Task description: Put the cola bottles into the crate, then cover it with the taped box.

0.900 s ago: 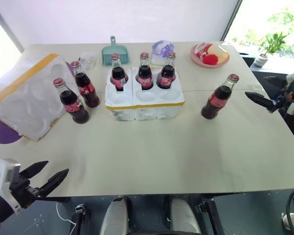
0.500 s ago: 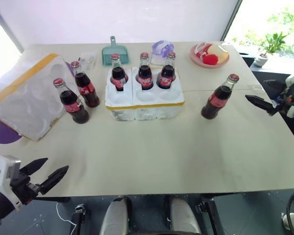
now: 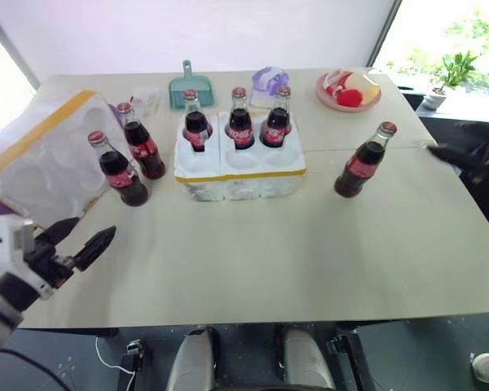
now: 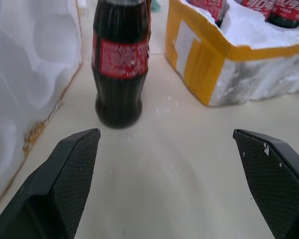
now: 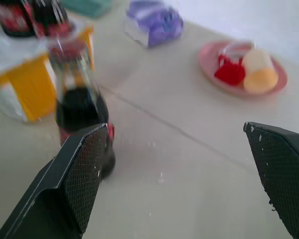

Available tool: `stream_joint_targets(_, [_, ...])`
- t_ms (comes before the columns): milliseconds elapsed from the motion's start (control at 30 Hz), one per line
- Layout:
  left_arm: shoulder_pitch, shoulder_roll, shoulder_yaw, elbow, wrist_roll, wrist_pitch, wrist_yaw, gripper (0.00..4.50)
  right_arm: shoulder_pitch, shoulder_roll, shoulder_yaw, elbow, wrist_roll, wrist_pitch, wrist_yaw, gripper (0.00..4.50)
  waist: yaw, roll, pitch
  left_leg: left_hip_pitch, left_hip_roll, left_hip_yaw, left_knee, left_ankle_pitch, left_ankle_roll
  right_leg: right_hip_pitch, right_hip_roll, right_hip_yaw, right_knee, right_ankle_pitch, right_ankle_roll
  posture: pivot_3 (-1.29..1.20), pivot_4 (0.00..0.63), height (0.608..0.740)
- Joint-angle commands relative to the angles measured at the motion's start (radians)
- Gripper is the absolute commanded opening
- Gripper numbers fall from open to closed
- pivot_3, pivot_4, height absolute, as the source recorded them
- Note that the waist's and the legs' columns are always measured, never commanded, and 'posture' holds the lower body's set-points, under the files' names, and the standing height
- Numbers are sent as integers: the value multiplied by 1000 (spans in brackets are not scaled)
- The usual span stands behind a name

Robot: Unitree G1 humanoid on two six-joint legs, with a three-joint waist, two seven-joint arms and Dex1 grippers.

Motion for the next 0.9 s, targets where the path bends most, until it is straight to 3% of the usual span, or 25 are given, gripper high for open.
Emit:
stream_joint_targets(33, [-143,21,-59,90,83,-43,72,4460,-139,-81,13,-139,100,171,125,4500,0,2,0,0,0,0,0,0,0,-1,0,0,0,0,0,0,150,736])
stream_joint_targets(300, [-395,7,-238,307,233,-115,77,4460,-327,-74,98,-340,198,395,205,4500,1,-1,0,0,0,0,-1,0,0,-1,0,0,1,2,4,0,150,736])
stream_joint_targets(567, [-511,0,-341,432,302,-176,6,4460,-260,-34,73,-569,329,516,205,4500,3,-2,1,-1,0,0,-1,0,0,-1,0,-1,2,3,5,0,150,736])
stream_joint_targets(867, [-646,-35,-401,609,386,-248,-12,4460,-223,31,46,-649,416,567,117,4500,5,-3,1,-1,0,0,0,0,0,-1,0,-1,3,3,6,0,150,736])
stream_joint_targets(900, [-649,-37,-399,612,388,-248,-11,4231,-220,37,43,-652,422,571,106,4500,5,-3,1,-1,0,0,0,0,0,-1,0,-1,3,4,6,0,150,736])
